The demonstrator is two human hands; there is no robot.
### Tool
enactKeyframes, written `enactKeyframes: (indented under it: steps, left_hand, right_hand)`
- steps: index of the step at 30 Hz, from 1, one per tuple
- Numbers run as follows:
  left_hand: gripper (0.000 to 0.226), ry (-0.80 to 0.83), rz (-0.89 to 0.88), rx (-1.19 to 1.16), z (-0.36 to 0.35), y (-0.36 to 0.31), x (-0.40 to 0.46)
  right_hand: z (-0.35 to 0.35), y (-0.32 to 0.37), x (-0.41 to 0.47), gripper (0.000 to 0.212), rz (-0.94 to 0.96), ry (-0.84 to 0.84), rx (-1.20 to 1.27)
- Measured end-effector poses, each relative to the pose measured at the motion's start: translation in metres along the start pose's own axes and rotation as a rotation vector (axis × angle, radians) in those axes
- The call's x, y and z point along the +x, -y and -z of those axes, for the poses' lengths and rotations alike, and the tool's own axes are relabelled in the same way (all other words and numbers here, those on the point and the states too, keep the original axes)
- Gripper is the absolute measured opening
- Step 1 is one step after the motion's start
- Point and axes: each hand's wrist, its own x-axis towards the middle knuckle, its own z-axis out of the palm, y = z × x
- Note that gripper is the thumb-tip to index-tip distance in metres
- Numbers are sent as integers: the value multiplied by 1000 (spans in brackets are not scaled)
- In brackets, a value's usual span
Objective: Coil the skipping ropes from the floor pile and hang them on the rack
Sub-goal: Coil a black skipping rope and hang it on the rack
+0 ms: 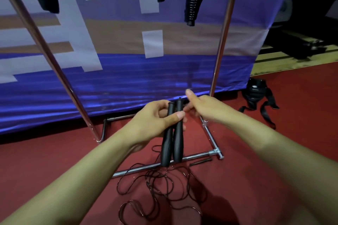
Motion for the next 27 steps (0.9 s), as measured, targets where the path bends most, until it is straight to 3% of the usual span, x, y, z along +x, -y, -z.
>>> enactKeyframes:
  steps: [2, 5, 7, 9, 11, 13, 18, 21, 24, 27]
  left_hand:
    - [28, 27, -9, -73, 0, -4, -2]
    - [30, 59, -65, -123, -2, -13, 0]
    - [34, 50, -102, -176, 0, -18, 4]
    - [41, 33, -121, -216, 7, -21, 7]
    - [47, 3, -117, -197, 12, -21, 8]
    - [44, -39, -107, -192, 16, -22, 8]
    - [16, -271, -154, -335, 32, -32, 16]
    - [9, -365, -183, -241, 38, -26, 21]
    - [15, -394, -196, -155, 36, -21, 25]
    - [38, -450, -237, -99, 35, -22, 28]
  right_hand:
    - [1, -13, 4, 69, 12, -11, -29]
    - [-16, -15, 2, 68, 169, 171, 401]
    - [-24, -9, -4, 46, 167, 270, 737]
    - [-29, -2, -7, 33, 240, 317, 850]
    - [-30, -1, -9, 43, 304, 277, 725]
    - [-26, 4, -15, 37, 299, 231, 547]
    - [-33, 4, -32, 29, 188, 522, 316]
    - [-35, 9, -33, 23, 234, 402, 216]
    - [-32, 14, -37, 50, 192, 510, 493]
    - [-26, 20, -42, 49, 230, 494, 680]
